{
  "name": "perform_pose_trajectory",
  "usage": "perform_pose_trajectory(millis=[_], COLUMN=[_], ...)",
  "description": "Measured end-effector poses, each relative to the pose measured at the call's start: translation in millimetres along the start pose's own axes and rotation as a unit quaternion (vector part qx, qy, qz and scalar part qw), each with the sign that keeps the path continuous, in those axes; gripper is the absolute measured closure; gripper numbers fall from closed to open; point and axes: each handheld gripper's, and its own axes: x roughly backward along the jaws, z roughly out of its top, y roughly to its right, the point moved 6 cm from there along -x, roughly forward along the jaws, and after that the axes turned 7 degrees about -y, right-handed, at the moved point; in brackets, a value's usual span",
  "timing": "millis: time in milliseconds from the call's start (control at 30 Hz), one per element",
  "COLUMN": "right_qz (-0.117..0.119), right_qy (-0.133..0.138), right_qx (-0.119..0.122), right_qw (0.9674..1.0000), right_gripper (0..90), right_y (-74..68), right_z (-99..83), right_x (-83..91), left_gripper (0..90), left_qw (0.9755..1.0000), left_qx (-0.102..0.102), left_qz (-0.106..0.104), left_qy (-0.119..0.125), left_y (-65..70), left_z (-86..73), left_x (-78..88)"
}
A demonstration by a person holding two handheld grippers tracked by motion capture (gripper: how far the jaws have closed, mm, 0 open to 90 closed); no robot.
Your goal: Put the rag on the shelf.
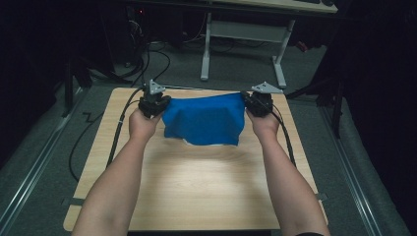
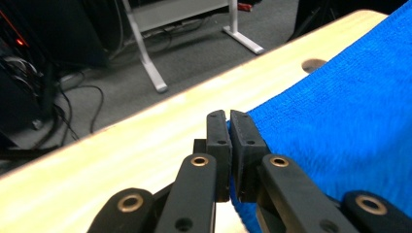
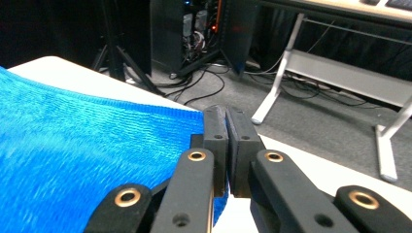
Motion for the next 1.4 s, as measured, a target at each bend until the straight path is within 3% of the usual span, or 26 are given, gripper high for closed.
perform_pose_trajectory(millis=[200, 500, 800, 1067, 1400], right_qz=[0.012, 0.020, 0.025, 0.028, 0.032], right_qy=[-0.002, -0.039, -0.066, -0.077, -0.085], right_qx=[-0.006, -0.011, -0.010, -0.013, -0.022], right_qw=[0.9999, 0.9990, 0.9975, 0.9965, 0.9956], right_gripper=[88.9, 88.9, 88.9, 88.8, 88.6], right_y=[-12.0, -21.4, -27.2, -29.2, -28.4], right_z=[-25.1, -59.8, -84.8, -94.6, -109.6], right_x=[9.1, 6.9, -2.2, -8.9, -12.1], left_gripper=[87.7, 87.8, 87.8, 87.7, 86.5], left_qw=[0.9994, 0.9981, 0.9969, 0.9955, 0.9946], left_qx=[0.020, 0.031, 0.033, 0.043, 0.046], left_qz=[-0.027, -0.053, -0.071, -0.080, -0.086], left_qy=[0.010, 0.000, -0.008, -0.027, -0.033], left_y=[14.7, 24.7, 31.4, 31.7, 35.3], left_z=[-27.5, -54.4, -63.2, -76.7, -80.9], left_x=[-1.2, -8.8, -16.1, -25.5, -29.6])
